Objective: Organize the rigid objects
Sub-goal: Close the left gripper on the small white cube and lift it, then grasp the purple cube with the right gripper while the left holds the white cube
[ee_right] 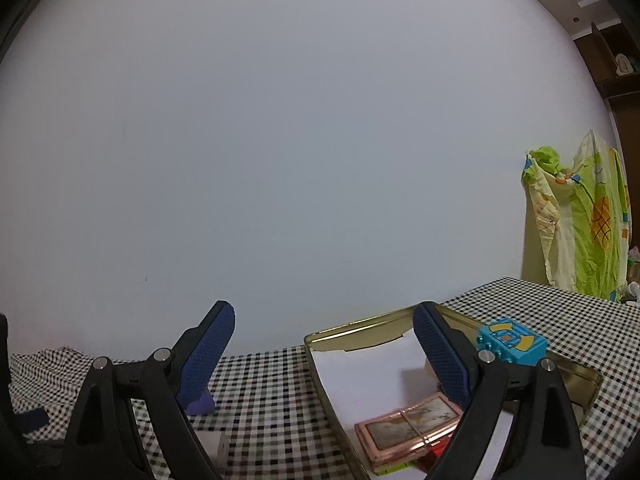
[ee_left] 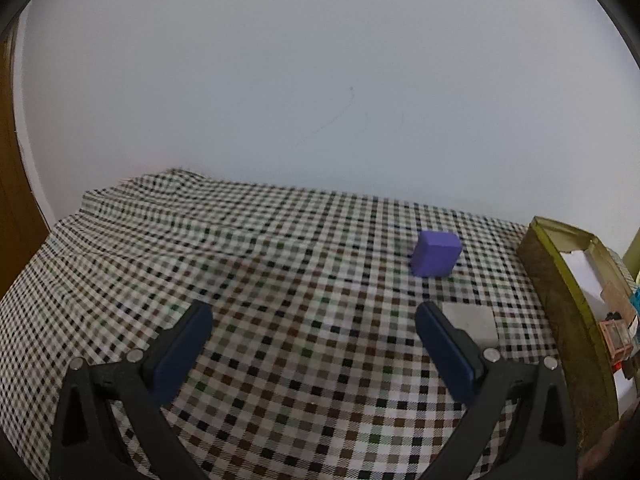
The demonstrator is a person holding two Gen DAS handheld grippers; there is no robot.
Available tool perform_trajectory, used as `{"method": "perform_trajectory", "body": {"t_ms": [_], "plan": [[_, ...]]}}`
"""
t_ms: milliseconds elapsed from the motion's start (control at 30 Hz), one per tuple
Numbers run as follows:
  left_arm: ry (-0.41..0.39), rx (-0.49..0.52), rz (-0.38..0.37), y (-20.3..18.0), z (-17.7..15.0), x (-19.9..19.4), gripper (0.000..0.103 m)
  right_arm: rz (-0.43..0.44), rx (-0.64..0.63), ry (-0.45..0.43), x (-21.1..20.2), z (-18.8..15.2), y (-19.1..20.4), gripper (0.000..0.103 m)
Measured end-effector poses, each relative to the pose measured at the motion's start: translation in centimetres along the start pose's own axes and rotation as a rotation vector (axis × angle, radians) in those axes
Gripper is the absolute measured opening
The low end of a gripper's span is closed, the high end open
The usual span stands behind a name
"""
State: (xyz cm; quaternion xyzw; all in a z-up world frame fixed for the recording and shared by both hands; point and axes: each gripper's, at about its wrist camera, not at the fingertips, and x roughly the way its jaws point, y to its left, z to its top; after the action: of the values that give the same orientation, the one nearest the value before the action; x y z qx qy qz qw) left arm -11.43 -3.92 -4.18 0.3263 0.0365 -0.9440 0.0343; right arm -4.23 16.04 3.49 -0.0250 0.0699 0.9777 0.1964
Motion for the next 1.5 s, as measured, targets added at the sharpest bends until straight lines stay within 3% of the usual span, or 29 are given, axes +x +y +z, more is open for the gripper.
{"method": "perform_trajectory", "body": {"t_ms": [167, 367, 500, 567, 667, 767, 1000, 1167, 1333, 1500], "plan": [[0.032, 0.048, -0.093, -2.8, 0.1, 0.9, 0.102, -0.004, 0.048, 0.016, 0.3, -0.1, -1.3, 0.093], [0.135, 0.134, -0.152, -6.9, 0.3, 3.5, 0.102, -0.006, 0.058, 0.053, 0.9, -0.1, -2.1, 0.093], [0.221, 0.184, -0.155, -8.8, 0.0, 5.1, 0.083, 0.005, 0.058, 0.065, 1.1, -0.1, -2.2, 0.093], [0.262, 0.188, -0.151, -9.0, -0.1, 5.8, 0.083, 0.012, 0.063, 0.073, 1.1, -0.2, -2.2, 0.093], [0.260, 0.179, -0.147, -8.6, 0.0, 5.9, 0.081, 0.020, 0.066, 0.091, 1.4, -0.3, -2.2, 0.093], [0.243, 0.194, -0.155, -8.4, 0.0, 5.4, 0.063, 0.021, 0.063, 0.107, 1.7, -0.4, -2.1, 0.093], [0.232, 0.135, -0.156, -4.7, 0.0, 4.5, 0.063, 0.028, 0.064, 0.113, 1.8, -0.5, -2.3, 0.093], [0.168, 0.083, -0.042, -0.4, 0.6, 3.5, 0.063, 0.075, 0.036, 0.149, 2.1, -0.8, -1.6, 0.093], [0.114, -0.007, 0.024, 4.4, 0.9, 2.7, 0.063, 0.183, -0.013, 0.234, 3.1, -1.4, 0.3, 0.093], [0.052, -0.045, 0.073, 5.6, 1.8, 2.1, 0.063, 0.250, -0.058, 0.319, 4.9, -2.2, 4.1, 0.093]]}}
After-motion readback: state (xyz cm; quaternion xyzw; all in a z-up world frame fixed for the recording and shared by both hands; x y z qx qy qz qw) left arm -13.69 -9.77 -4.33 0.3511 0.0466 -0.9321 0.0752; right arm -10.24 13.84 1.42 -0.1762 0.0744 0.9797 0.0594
